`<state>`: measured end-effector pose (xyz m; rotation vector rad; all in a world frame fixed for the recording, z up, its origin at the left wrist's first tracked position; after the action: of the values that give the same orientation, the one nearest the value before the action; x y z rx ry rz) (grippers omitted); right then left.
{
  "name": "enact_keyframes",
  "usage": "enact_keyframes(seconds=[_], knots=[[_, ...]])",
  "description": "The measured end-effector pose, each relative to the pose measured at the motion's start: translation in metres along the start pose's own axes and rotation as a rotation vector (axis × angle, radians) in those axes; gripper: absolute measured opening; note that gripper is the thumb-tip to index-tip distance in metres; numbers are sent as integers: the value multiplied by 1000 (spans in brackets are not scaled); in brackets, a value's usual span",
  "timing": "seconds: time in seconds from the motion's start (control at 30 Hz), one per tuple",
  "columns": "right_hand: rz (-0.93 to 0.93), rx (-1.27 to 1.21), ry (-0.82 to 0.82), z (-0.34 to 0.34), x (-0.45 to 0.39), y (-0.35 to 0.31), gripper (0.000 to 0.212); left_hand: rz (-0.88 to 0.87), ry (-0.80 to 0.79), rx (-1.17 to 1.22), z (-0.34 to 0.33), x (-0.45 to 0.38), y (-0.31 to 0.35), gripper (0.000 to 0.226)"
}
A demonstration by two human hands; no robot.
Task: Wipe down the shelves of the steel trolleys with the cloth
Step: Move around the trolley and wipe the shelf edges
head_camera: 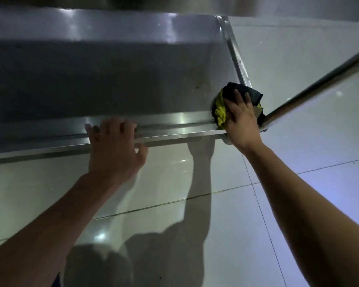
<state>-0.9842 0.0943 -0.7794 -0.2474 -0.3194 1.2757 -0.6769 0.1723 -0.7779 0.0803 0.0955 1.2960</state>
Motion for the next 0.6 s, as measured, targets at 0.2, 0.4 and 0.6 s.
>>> enact_keyframes(seconds=[0.2,0.4,0.6], knots=[[-117,-16,13,-10,-1,-11,45,-20,47,67,-4,-21,-8,47],[64,95,-93,-36,-1,-77,56,-115,40,73,-6,-9,-24,50],[218,158,-111,-80,10,-163,55,26,108,-5,6,13,-100,29]])
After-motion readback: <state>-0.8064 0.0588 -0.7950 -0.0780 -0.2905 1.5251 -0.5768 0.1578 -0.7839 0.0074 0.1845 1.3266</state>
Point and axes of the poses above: each hand's wrist, its own x-axis away from the middle knuckle, its own z-axis out of the back of the hand, y = z × x, the point moved 2 cm from there along -x, towards the middle knuckle, and after that the axes turned 15 degrees about -z, right-handed, at the moved point
